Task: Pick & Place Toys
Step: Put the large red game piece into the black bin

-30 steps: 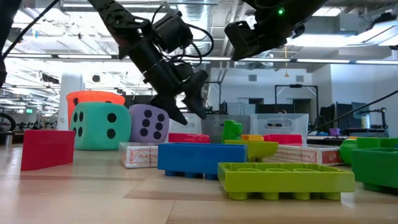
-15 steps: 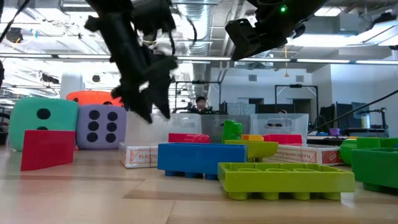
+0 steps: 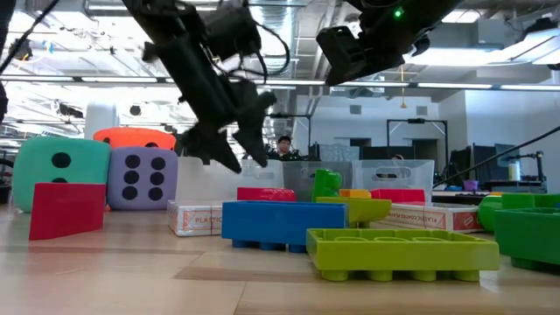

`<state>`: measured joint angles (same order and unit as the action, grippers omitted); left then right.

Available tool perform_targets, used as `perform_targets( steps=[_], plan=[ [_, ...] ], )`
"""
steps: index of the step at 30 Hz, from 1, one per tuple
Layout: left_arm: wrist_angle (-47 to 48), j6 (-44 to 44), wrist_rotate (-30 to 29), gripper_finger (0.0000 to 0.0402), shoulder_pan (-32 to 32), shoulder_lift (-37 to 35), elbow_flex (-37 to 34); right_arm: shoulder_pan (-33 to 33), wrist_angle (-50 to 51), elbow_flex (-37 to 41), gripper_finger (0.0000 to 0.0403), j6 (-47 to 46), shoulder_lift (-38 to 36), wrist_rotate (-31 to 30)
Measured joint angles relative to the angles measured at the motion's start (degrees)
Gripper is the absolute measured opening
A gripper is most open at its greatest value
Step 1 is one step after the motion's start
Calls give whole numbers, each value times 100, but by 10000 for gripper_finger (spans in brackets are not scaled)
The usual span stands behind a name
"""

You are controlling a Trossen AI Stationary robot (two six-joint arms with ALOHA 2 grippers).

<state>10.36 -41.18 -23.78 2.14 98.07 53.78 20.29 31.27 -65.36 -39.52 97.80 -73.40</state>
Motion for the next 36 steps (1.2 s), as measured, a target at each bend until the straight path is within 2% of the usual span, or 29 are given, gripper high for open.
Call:
perform_targets(
  steps=[5,9,14,26,36],
  plan=[
    [-8,-6,167,258,198,261,2,40,48,0,232,-99,0,10],
    [-131,64,282,265,244,345,7,71,46,2,232,-102,2,10],
    [-180,342,322,293,177,312,7,68,44,0,232,-104,0,10],
    [-475,339,512,393,150,285,7,70,-4,2,232,-120,2,142],
    [-747,224,508,394,124,285,7,70,-2,2,232,-105,0,139]
  ],
)
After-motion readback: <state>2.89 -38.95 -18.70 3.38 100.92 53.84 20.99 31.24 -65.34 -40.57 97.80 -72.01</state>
